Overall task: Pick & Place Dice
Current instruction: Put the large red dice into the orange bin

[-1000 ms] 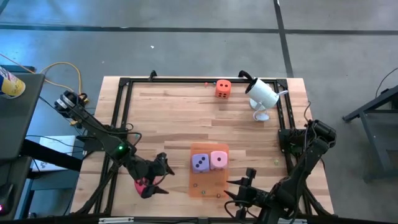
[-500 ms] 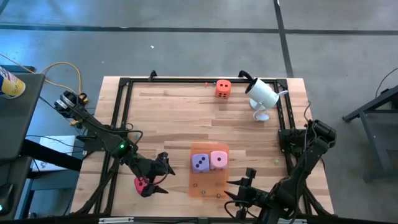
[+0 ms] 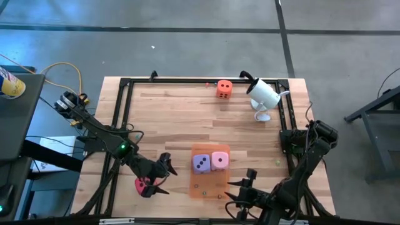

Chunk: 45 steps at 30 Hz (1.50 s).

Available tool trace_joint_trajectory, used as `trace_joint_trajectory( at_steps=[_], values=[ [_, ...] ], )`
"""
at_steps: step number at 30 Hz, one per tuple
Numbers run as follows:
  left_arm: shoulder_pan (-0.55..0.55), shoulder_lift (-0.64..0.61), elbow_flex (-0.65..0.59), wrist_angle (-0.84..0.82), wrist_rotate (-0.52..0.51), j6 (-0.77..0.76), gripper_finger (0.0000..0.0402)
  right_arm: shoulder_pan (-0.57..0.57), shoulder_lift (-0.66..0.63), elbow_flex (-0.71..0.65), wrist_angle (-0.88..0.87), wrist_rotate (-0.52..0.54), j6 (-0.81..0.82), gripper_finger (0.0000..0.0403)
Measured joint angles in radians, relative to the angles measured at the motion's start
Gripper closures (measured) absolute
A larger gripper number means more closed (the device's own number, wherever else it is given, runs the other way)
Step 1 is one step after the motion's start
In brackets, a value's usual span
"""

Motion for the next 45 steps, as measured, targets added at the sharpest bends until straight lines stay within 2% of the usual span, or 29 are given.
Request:
trace_joint_trajectory(
  at_steps=[5,7,9,12,14,18,20,24,28,34,45],
  values=[
    [0.028,0.0,0.0,0.062,-0.002,0.129,0.002,-0.001,0.0,0.0,0.014,-0.008,0.0,0.0252],
    [0.027,-0.001,0.001,0.022,-0.004,0.195,0.002,-0.001,0.0,0.0,0.015,-0.01,0.0,0.0252],
    [0.015,0.0,0.021,-0.103,-0.007,0.186,0.002,-0.001,0.0,0.0,0.015,-0.011,-0.005,0.0252],
    [0.021,0.0,0.097,-0.374,-0.016,0.047,0.002,-0.002,0.0,0.0,0.015,-0.011,-0.028,0.0252],
    [0.022,0.0,0.148,-0.504,-0.021,0.014,0.002,-0.002,0.0,0.0,0.014,-0.011,-0.034,0.0252],
    [-0.036,0.0,0.263,-0.633,-0.024,0.023,0.002,-0.008,0.0,0.0,0.009,-0.011,-0.034,0.0252],
    [-0.064,0.014,0.305,-0.753,-0.012,-0.018,0.002,-0.009,0.0,0.0,0.007,-0.011,-0.034,0.0252],
    [-0.147,0.066,0.33,-0.939,-0.011,-0.032,0.002,-0.013,0.0,0.0,0.006,-0.027,-0.034,0.0252],
    [-0.223,0.161,0.33,-0.946,-0.007,-0.008,0.002,-0.014,0.0,0.0,0.006,-0.029,-0.034,0.0252],
    [-0.27,0.301,0.336,-0.948,-0.011,0.049,0.002,-0.026,0.0,0.0,0.007,-0.031,-0.033,0.0252],
    [-0.314,0.315,0.346,-0.959,-0.023,0.199,0.002,-0.06,0.0,0.0,0.077,-0.085,-0.03,0.0252]
  ],
)
